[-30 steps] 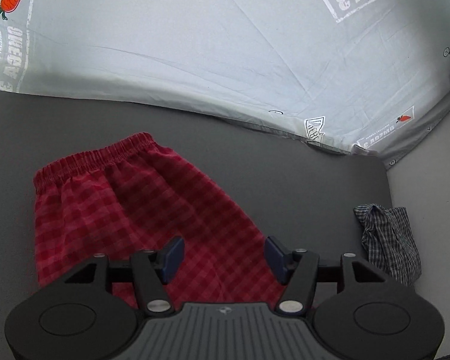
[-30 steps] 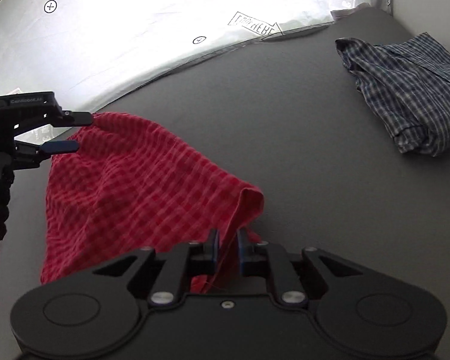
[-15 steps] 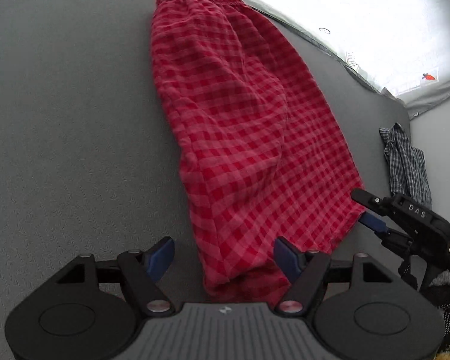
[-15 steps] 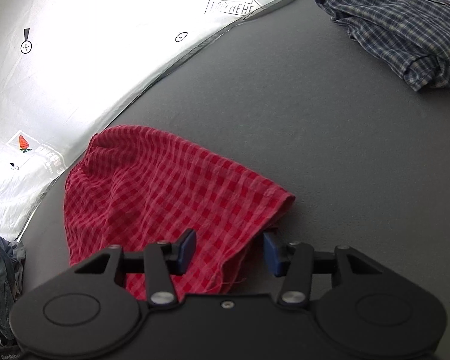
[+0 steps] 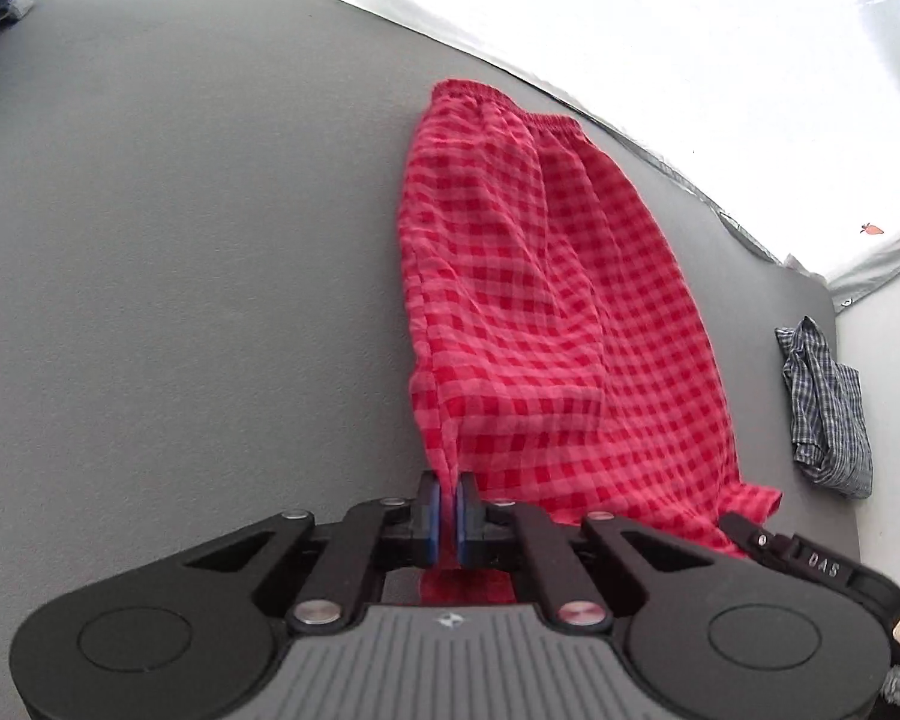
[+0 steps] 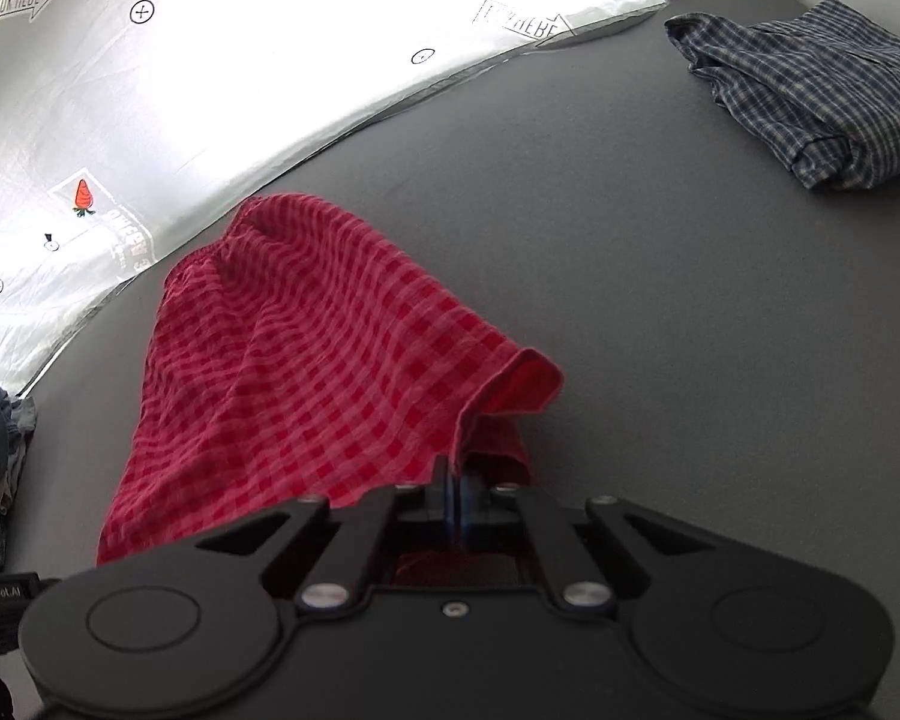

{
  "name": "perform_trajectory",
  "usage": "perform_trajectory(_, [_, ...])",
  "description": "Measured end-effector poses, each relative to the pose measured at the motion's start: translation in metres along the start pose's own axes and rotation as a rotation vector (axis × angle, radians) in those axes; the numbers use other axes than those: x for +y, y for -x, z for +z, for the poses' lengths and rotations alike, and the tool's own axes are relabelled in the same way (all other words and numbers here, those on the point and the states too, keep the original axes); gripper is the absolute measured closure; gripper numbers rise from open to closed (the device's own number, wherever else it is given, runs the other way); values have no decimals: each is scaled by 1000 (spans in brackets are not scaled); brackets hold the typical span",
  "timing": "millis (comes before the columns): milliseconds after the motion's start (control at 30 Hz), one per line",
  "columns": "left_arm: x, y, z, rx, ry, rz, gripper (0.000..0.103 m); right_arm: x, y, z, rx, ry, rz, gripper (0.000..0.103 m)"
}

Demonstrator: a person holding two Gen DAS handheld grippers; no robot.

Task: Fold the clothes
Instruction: 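Grasp the folded shorts with the right gripper while the left gripper holds the hem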

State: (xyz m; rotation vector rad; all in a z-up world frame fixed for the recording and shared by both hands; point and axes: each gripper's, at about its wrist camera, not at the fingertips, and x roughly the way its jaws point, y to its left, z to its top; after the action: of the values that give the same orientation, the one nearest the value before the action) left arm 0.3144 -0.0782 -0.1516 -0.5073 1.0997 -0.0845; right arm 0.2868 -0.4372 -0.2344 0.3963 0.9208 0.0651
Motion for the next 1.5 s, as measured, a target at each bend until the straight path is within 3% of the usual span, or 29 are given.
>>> perform_trajectory(67, [19, 16, -12, 22, 17, 21, 99, -1, 19, -27, 64, 40, 12, 101])
perform_trajectory(167, [44, 29, -28, 63, 9, 130, 99, -1, 33, -55, 246, 113, 15, 98])
perform_trajectory(233, [56, 36, -34, 64, 16, 151, 98, -5, 39, -55, 297, 128, -9, 88])
perform_trajectory(267, [60, 41, -34, 55, 38, 136, 94, -7, 45, -49, 283, 127, -13, 85])
perform_trajectory(333, [61, 45, -29, 26, 49, 114, 88, -8, 57, -33, 237, 140, -23, 57])
perform_trajectory(533, [27, 27, 22, -34, -71, 83, 63, 5, 61, 16, 67, 287, -97, 53])
perform_trajectory(700, [-29, -18, 85, -34, -246, 85, 59, 36, 15, 65, 30, 430, -86, 50])
perform_trajectory(767, [-50, -40, 109, -27, -279, 66, 50, 50, -4, 84, 8, 461, -65, 48])
perform_trajectory(900, [-80, -86, 148, 1, -316, 51, 48, 74, -51, 122, 8, 453, -13, 46])
perform_trajectory(1067, [-97, -119, 166, 53, -363, 71, 48, 85, -107, 155, 57, 412, 26, 46])
perform_trajectory(1267, [-97, -140, 165, 76, -378, 106, 47, 86, -146, 165, 112, 436, 45, 47])
perform_trajectory(1367, [-98, -140, 160, 55, -407, 104, 49, 81, -154, 164, 126, 422, 73, 60])
perform_trajectory(1400, [-98, -140, 159, 46, -412, 101, 50, 79, -155, 163, 128, 419, 82, 71])
perform_trajectory(1433, [-97, -139, 158, 38, -413, 101, 61, 80, -155, 161, 122, 426, 93, 84])
perform_trajectory(1467, [-96, -138, 157, 30, -412, 102, 88, 81, -155, 160, 116, 433, 104, 91])
perform_trajectory(1500, [-94, -136, 157, 21, -402, 98, 98, 82, -152, 158, 102, 450, 104, 97])
